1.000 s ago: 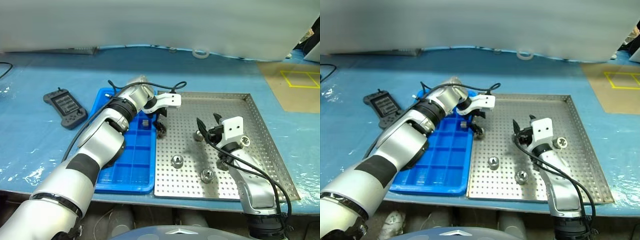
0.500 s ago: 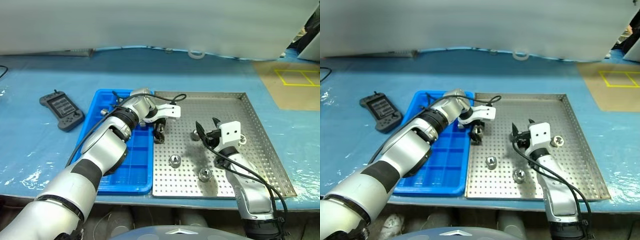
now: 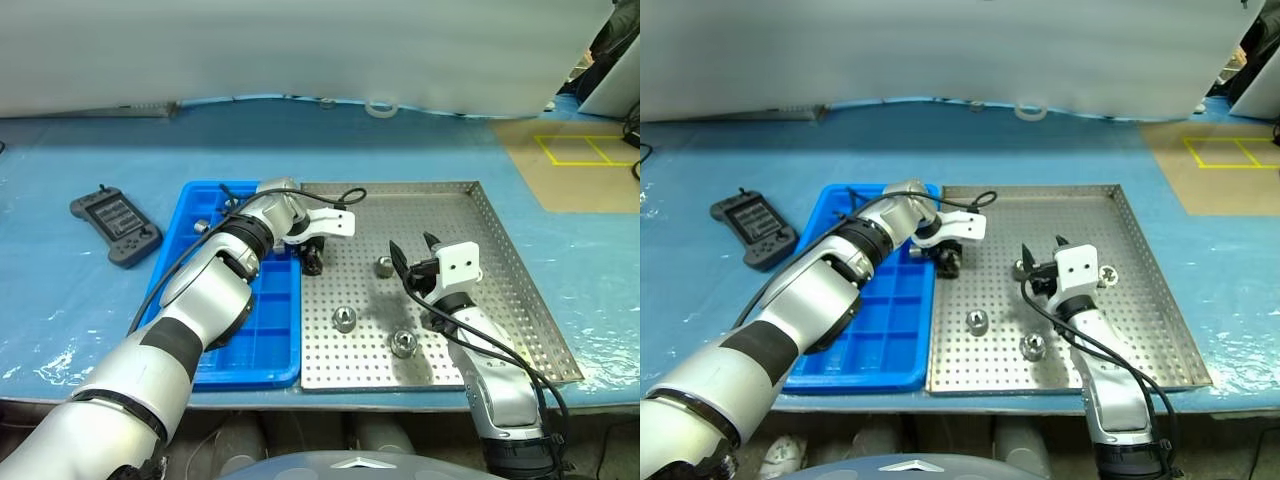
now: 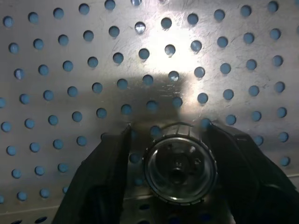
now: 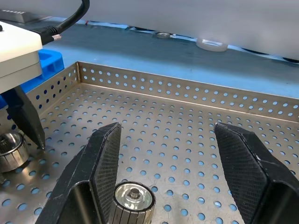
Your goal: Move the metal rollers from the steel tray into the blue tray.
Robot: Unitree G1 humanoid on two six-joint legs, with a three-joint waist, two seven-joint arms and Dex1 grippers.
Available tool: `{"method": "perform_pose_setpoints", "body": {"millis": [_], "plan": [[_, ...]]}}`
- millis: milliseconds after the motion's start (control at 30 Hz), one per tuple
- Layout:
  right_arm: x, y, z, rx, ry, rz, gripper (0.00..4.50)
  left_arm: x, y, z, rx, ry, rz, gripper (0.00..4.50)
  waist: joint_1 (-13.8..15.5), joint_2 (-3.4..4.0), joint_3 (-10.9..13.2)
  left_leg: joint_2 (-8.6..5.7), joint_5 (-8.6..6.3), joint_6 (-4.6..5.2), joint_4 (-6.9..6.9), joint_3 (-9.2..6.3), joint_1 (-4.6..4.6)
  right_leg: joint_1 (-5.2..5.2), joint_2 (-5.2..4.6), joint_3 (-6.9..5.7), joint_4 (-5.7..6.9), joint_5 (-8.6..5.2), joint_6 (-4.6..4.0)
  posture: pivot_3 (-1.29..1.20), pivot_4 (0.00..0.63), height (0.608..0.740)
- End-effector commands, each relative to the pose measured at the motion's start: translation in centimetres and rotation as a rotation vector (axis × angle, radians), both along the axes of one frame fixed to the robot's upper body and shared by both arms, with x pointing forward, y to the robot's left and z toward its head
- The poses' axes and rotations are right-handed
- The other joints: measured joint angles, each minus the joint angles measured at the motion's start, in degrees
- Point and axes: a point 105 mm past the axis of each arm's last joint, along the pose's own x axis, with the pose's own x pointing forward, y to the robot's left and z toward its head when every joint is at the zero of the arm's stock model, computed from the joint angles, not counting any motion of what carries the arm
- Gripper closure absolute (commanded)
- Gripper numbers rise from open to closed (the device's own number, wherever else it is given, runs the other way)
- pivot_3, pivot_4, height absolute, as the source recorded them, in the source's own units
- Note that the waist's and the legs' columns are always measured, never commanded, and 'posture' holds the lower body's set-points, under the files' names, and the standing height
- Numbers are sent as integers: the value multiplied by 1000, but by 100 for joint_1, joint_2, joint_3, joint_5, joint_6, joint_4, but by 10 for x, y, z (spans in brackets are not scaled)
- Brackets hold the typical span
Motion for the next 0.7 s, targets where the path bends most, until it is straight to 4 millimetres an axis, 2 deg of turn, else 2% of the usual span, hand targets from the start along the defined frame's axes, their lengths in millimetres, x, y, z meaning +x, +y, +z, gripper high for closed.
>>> {"method": "perform_pose_setpoints", "body": {"millis": [33,200,400,500,700], "plan": [[2,1,12,-1,-56,1,1187,0,19,-16,39,31,62,2840,-7,-2,-4,0,0,0,-5,0,0,0,0,-1,0,1,-3,-320,150,740],[4,1,13,-3,-59,12,1187,-2,17,-7,-29,87,90,2840,-7,-2,-5,0,-2,3,-14,0,1,-1,0,-7,0,3,-5,-309,150,740],[6,3,18,15,-67,58,1187,-10,-2,34,-300,191,25,2840,4,-3,3,0,-2,5,-17,2,-13,-29,0,-12,-1,4,-8,-278,150,740],[6,5,20,19,-68,85,1187,-12,1,54,-402,226,16,2840,45,-4,12,0,7,34,-9,2,-41,-51,-1,-16,9,9,-17,-260,150,740],[14,2,31,-4,-81,132,1187,-10,13,80,-546,197,67,2840,163,-2,15,-9,0,47,-5,5,-39,-43,-19,-24,15,15,-31,-202,150,740]]}}
